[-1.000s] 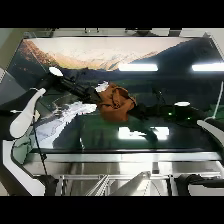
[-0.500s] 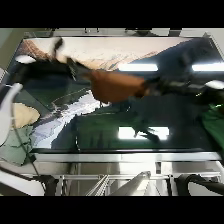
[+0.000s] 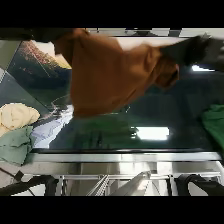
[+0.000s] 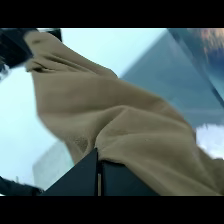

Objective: Fold the shirts.

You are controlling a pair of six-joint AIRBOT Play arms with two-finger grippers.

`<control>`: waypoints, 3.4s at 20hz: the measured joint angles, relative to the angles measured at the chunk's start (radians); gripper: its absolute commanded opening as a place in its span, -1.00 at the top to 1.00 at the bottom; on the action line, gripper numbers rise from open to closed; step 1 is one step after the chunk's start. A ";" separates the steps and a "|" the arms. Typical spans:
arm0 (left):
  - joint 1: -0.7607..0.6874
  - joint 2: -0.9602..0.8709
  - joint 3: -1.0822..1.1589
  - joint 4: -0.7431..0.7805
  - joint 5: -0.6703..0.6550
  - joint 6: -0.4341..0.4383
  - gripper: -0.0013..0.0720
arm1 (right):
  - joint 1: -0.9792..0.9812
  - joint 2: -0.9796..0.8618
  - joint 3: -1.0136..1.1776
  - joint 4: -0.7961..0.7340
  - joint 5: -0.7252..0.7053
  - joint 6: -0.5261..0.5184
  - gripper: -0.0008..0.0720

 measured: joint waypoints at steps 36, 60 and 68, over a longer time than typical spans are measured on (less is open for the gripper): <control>0.000 -0.044 -0.819 0.575 0.269 -0.171 0.90 | -0.156 -0.397 -0.218 -0.179 0.036 -0.031 0.91; 0.378 0.051 -0.372 0.264 0.093 0.002 0.17 | -0.179 -0.241 0.048 -0.190 -0.145 -0.012 -0.22; 0.444 -0.372 -0.256 0.269 -0.024 -0.089 0.17 | -0.334 -0.563 0.120 -0.158 -0.004 0.015 -0.41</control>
